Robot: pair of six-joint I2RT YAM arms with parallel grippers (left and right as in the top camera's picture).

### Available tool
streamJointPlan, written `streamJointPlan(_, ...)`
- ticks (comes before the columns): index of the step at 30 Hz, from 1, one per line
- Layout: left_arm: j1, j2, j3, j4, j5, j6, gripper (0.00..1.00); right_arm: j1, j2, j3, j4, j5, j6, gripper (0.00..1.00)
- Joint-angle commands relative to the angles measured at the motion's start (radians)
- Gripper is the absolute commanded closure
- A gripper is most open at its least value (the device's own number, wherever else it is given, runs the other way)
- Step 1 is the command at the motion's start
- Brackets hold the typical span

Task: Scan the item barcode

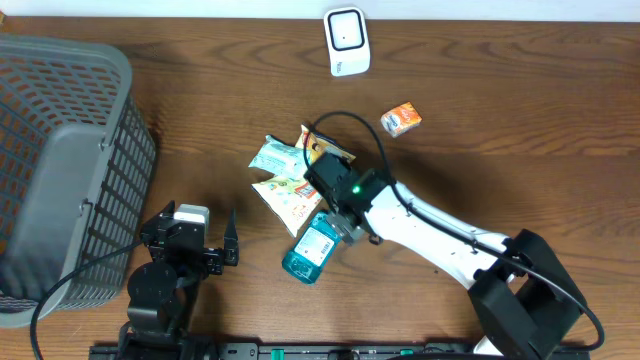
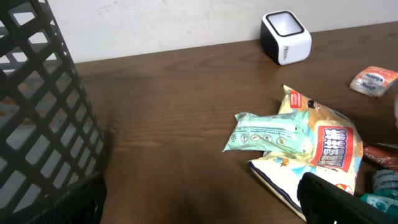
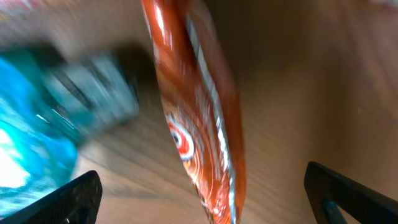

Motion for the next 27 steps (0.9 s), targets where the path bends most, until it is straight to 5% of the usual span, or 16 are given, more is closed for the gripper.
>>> streamJointPlan(1,0.000,-0.001,-0.002,0.001,0.013,-0.001,0.02,0.008,-0.001,-0.045,0.032,0.094,0.023,0.01)
streamJointPlan(14,0.000,-0.001,-0.002,0.001,0.013,-0.001,0.02,-0.009,0.039,-0.209,0.234,0.087,-0.017,0.02)
streamJointPlan(15,0.000,-0.001,-0.002,0.001,0.013,-0.001,0.02,-0.011,0.049,-0.213,0.245,0.087,-0.024,0.07)
streamJointPlan(16,0.000,-0.001,-0.002,0.001,0.013,-0.001,0.02,-0.015,0.062,-0.215,0.255,0.087,-0.027,0.27)
streamJointPlan(17,0.000,-0.001,-0.002,0.001,0.013,-0.002,0.02,-0.022,0.076,-0.215,0.261,0.087,-0.026,0.59)
streamJointPlan(18,0.000,-0.001,-0.002,0.001,0.013,-0.002,0.02,-0.031,0.089,-0.215,0.266,0.086,-0.026,0.71)
streamJointPlan(22,0.000,-0.001,-0.002,0.001,0.013,-0.002,0.02,-0.074,0.164,-0.215,0.269,0.073,-0.026,0.73)
streamJointPlan(27,0.000,-0.001,-0.002,0.001,0.013,-0.002,0.02,-0.089,0.206,-0.211,0.254,0.038,-0.026,0.89)
